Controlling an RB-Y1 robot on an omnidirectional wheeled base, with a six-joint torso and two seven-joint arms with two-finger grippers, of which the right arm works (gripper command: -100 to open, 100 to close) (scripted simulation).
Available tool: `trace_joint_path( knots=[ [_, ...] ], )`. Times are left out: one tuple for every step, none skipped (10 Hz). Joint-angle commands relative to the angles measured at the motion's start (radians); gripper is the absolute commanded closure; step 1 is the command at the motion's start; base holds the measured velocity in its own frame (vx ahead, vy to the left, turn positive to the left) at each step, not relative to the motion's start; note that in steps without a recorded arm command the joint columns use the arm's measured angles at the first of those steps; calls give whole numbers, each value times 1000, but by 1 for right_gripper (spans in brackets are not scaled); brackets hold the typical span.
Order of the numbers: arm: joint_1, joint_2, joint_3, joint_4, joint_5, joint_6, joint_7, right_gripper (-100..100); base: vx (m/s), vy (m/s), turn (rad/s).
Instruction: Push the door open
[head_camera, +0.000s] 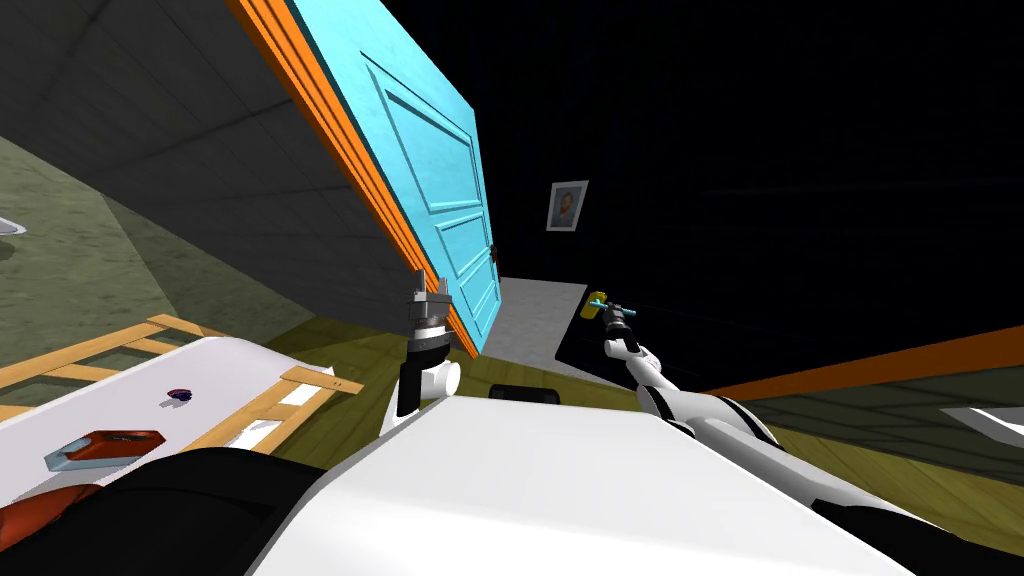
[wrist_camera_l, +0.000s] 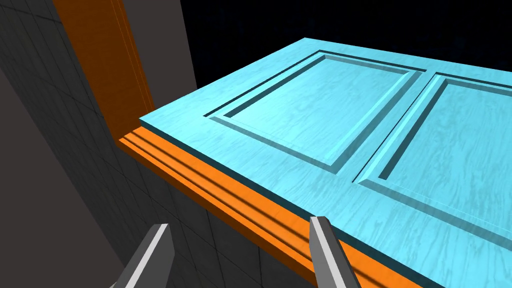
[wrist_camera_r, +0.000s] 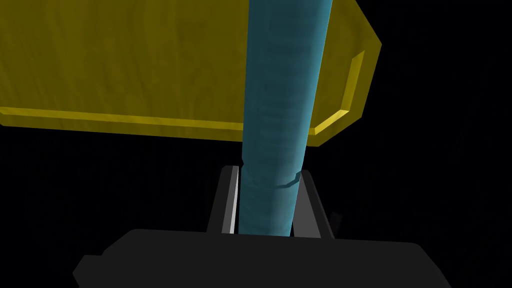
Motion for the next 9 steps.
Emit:
trace_joint_path(
  knots=[
    [5,-12,-22,-2,-7,1,11,100,206,47,-60],
    [6,-14,-32,2,-11,0,16,100,212,60,-90],
    [7,-17,-42,5,-15,0,22,100,194,35,-87],
    [7,-17,-42,5,-15,0,22,100,129,14,-18],
    [7,-17,-42,5,-15,0,22,100,54,-7,6],
    [9,-22,-64,13,-22,-2,33,100,146,16,-95],
    [9,-23,-69,14,-24,-2,36,100,189,54,-64],
    [10,-26,-80,18,-28,-3,42,100,174,63,-68],
    [11,-29,-90,22,-32,-3,47,100,181,65,-74]
  ],
)
